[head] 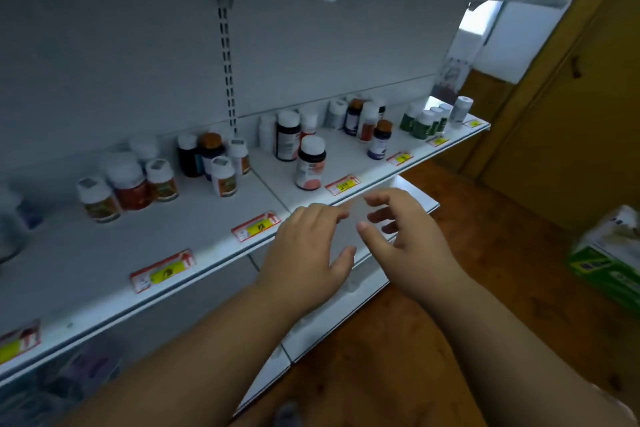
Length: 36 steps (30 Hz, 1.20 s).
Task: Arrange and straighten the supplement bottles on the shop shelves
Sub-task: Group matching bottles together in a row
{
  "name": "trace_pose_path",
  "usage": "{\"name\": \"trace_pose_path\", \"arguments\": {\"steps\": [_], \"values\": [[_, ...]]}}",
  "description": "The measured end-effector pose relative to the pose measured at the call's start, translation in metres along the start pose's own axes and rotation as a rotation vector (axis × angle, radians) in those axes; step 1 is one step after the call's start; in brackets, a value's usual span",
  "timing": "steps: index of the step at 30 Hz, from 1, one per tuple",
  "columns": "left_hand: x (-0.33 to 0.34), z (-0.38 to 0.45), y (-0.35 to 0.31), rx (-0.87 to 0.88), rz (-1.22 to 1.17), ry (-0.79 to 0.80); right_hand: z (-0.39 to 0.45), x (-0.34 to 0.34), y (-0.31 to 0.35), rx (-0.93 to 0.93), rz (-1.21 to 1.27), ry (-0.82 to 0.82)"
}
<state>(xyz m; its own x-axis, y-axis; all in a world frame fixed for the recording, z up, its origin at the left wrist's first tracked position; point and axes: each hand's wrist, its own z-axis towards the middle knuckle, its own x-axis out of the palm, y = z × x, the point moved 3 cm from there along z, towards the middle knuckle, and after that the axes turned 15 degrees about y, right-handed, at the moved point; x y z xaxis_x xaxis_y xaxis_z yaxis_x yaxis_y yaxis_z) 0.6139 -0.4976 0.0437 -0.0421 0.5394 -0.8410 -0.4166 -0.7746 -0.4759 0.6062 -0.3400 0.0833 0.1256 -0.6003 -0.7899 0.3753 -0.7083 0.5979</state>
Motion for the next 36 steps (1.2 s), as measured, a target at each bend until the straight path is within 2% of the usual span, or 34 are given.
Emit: {"name": "trace_pose_path", "arguments": {"steps": [11, 16, 20, 23, 25, 27, 30, 32, 36], "values": [[0.045, 0.207, 0.003, 0.07, -0.082, 0.099, 0.111, -0.083, -0.118, 0.125, 0.004, -0.083], [0.069, 0.264, 0.019, -0.014, -0.122, 0.063, 0.174, -0.102, -0.164, 0.046, 0.019, -0.058], [0.085, 0.303, 0.033, -0.098, -0.092, -0.055, 0.257, -0.115, -0.202, -0.07, -0.018, -0.005], [0.092, 0.325, 0.041, -0.21, -0.093, -0.148, 0.327, -0.116, -0.225, -0.116, -0.095, 0.116], [0.095, 0.338, 0.048, -0.324, -0.128, -0.179, 0.366, -0.116, -0.23, -0.153, -0.226, 0.296], [0.099, 0.347, 0.053, -0.421, -0.167, -0.192, 0.393, -0.114, -0.229, -0.298, -0.32, 0.487], [0.107, 0.352, 0.053, -0.497, -0.183, -0.229, 0.423, -0.111, -0.238, -0.382, -0.523, 0.682], [0.111, 0.348, 0.054, -0.549, -0.171, -0.229, 0.432, -0.104, -0.249, -0.412, -0.54, 0.748], [0.109, 0.354, 0.058, -0.607, -0.123, -0.246, 0.444, -0.094, -0.258, -0.487, -0.501, 0.74]]}}
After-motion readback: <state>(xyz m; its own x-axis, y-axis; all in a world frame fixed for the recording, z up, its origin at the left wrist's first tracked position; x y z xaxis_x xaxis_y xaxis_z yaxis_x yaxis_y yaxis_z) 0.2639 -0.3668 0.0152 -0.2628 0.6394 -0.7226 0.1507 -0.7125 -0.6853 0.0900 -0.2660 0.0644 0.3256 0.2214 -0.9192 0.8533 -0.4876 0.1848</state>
